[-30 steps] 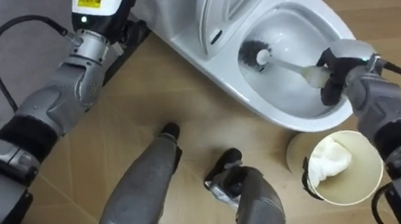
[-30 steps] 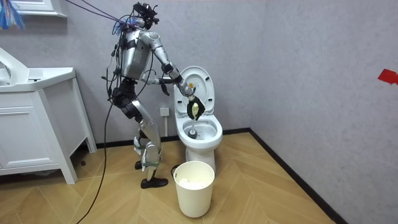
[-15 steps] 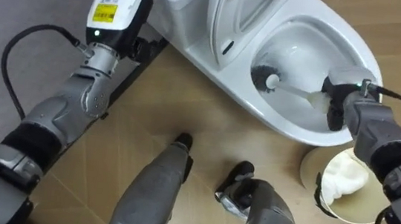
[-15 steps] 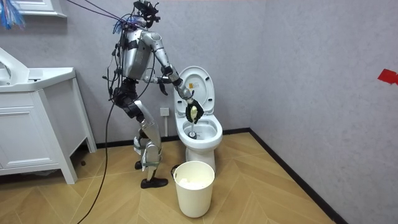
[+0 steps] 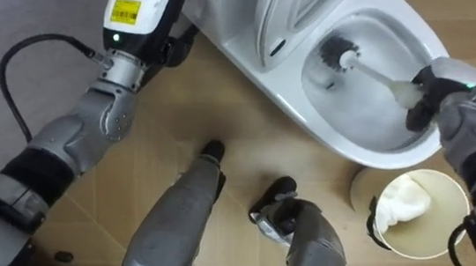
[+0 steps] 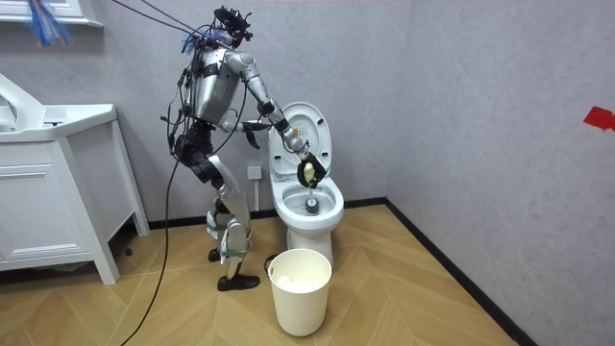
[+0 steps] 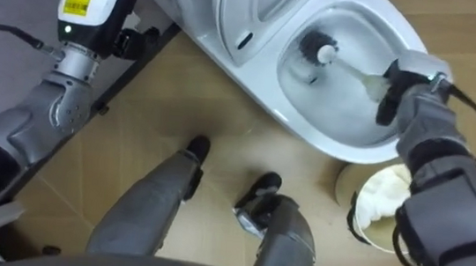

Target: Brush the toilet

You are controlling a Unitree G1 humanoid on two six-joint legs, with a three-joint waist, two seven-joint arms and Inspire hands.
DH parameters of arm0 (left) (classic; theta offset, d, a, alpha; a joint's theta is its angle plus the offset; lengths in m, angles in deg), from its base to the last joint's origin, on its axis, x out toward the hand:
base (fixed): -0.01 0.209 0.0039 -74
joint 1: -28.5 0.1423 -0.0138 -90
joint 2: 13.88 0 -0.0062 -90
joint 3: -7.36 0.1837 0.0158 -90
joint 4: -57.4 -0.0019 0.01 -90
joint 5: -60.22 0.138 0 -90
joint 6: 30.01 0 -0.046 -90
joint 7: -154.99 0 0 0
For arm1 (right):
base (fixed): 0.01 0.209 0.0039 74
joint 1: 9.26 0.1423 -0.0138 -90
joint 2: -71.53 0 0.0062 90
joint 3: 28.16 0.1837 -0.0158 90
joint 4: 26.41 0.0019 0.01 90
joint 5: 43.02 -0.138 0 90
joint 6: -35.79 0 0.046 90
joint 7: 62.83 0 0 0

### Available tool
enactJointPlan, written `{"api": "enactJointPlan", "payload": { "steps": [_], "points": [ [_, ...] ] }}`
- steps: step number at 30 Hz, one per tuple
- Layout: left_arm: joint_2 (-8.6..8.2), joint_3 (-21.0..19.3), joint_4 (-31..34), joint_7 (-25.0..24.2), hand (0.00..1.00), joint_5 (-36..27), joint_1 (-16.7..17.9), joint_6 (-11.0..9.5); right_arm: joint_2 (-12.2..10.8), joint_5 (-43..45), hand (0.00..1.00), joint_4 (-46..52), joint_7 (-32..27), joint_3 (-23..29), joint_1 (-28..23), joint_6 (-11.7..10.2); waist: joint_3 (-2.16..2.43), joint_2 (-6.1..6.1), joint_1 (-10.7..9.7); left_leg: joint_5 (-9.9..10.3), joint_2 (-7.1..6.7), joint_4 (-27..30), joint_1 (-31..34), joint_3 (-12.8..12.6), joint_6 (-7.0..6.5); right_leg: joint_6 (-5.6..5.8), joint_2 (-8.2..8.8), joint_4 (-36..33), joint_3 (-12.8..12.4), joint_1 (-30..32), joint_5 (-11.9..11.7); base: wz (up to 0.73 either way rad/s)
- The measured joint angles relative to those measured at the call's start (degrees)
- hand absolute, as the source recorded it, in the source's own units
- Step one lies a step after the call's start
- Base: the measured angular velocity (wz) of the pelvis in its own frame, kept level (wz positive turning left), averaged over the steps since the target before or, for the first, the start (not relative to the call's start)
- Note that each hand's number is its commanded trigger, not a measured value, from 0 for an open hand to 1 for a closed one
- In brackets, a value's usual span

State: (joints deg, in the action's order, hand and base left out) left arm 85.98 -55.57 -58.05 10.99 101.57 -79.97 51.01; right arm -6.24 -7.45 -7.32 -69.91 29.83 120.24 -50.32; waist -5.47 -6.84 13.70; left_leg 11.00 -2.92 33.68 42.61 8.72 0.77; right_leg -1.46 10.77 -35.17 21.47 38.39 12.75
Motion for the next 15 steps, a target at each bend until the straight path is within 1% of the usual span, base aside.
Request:
{"api": "enactJointPlan", "payload": {
  "steps": [1, 2, 5, 6, 8, 9, 11, 12, 13, 14, 15],
  "points": [
    [0.26, -0.2, 0.0, 0.0, 0.00, 0.1, -0.2, 0.0, 0.5, 1.8, 1.00, 0.6, -0.4, 0.1, 0.0, -0.3, -0.19, -0.49, -0.3, 0.0, -0.05, 0.1, 0.0, 0.0, -0.05, -0.03, 0.08, -0.2, 0.0, 0.0, 0.0, 0.00],
    [0.35, -0.5, -0.2, 0.0, 0.00, 0.1, -0.2, 0.0, 0.5, 3.8, 1.00, 1.6, -0.4, 0.1, 0.0, -0.3, -0.19, -0.95, -0.6, -0.1, 0.04, 0.1, -0.1, -0.2, -0.12, -0.05, 0.06, -0.2, -0.1, -0.1, 0.0, 0.00],
    [0.19, -1.1, -0.9, -0.9, 0.00, 0.1, -0.4, -0.1, 0.6, 11.1, 1.00, 5.0, -0.4, -0.6, -0.1, -0.3, -0.14, -1.08, -0.7, -0.1, 0.32, 0.5, -0.5, -0.5, -0.12, -0.27, -0.13, 0.4, 0.0, -0.6, -0.2, -0.08],
    [0.14, -1.1, -1.0, -1.0, 0.00, 0.1, -0.6, -0.1, 0.5, 12.3, 1.00, 5.5, -0.4, -1.0, -0.2, -0.3, -0.14, -1.07, -0.6, -0.1, 0.36, 0.6, -0.5, -0.5, -0.12, -0.29, -0.20, 0.5, 0.0, -0.6, -0.2, -0.04],
    [-0.08, -0.9, -1.7, -2.0, 0.00, 0.1, -0.8, -0.1, 0.3, 15.7, 1.00, 8.4, -0.3, -4.0, -1.9, -0.1, -0.13, -0.96, -0.4, -0.1, 0.42, 0.8, -1.2, -0.2, -0.10, -0.29, -0.43, 0.7, 0.4, -1.6, -0.3, 0.03],
    [-0.09, -0.8, -2.0, -2.4, 0.00, 0.0, -0.8, -0.1, 0.3, 16.3, 1.00, 9.4, -0.3, -4.6, -2.7, -0.1, -0.07, -0.76, -0.4, 0.0, 0.41, 0.8, -1.3, 0.0, -0.06, -0.28, -0.46, 0.8, 0.6, -1.9, -0.2, 0.11],
    [-0.25, 0.2, -2.2, -2.8, 0.00, -0.7, -1.4, -0.3, 0.1, 18.0, 1.00, 11.9, 0.3, -6.3, -5.4, 0.0, -0.05, 0.33, -0.2, 0.0, 0.34, 0.9, -1.1, 0.8, -0.03, -0.16, -0.72, 1.6, 1.4, -2.4, -0.3, 0.13],
    [-0.43, 0.3, -2.3, -2.9, 0.00, -0.8, -1.5, -0.4, -0.1, 18.4, 1.00, 11.9, 0.8, -6.9, -6.0, 0.0, -0.03, 0.58, 0.1, 0.0, 0.33, 1.0, -1.1, 0.8, -0.03, -0.15, -0.71, 1.6, 1.4, -2.4, -0.3, 0.04],
    [-1.00, 0.7, -2.7, -3.0, 0.00, -0.8, -1.7, -0.4, -0.9, 19.0, 1.00, 11.7, 1.2, -7.2, -7.3, 0.9, 0.17, 1.07, 0.7, 0.1, 0.29, 1.0, -1.1, 0.8, -0.06, -0.12, -0.69, 1.5, 1.3, -2.4, -0.4, 0.00],
    [-1.47, 0.8, -3.1, -3.1, 0.00, -1.3, -1.7, -0.7, -1.4, 18.8, 1.00, 11.5, 1.0, -7.2, -8.3, 2.2, 0.42, 1.72, 0.8, 0.1, 0.26, 0.9, -1.1, 0.8, -0.07, -0.09, -0.69, 1.4, 1.3, -2.4, -0.4, 0.00],
    [-1.77, 0.9, -3.4, -3.0, 0.00, -1.6, -1.7, -0.8, -1.5, 18.7, 1.00, 11.5, 0.9, -7.2, -8.6, 2.6, 0.56, 2.08, 0.8, 0.1, 0.27, 0.8, -1.2, 0.8, -0.08, -0.07, -0.70, 1.5, 1.3, -2.5, -0.4, 0.00]
  ]
}}
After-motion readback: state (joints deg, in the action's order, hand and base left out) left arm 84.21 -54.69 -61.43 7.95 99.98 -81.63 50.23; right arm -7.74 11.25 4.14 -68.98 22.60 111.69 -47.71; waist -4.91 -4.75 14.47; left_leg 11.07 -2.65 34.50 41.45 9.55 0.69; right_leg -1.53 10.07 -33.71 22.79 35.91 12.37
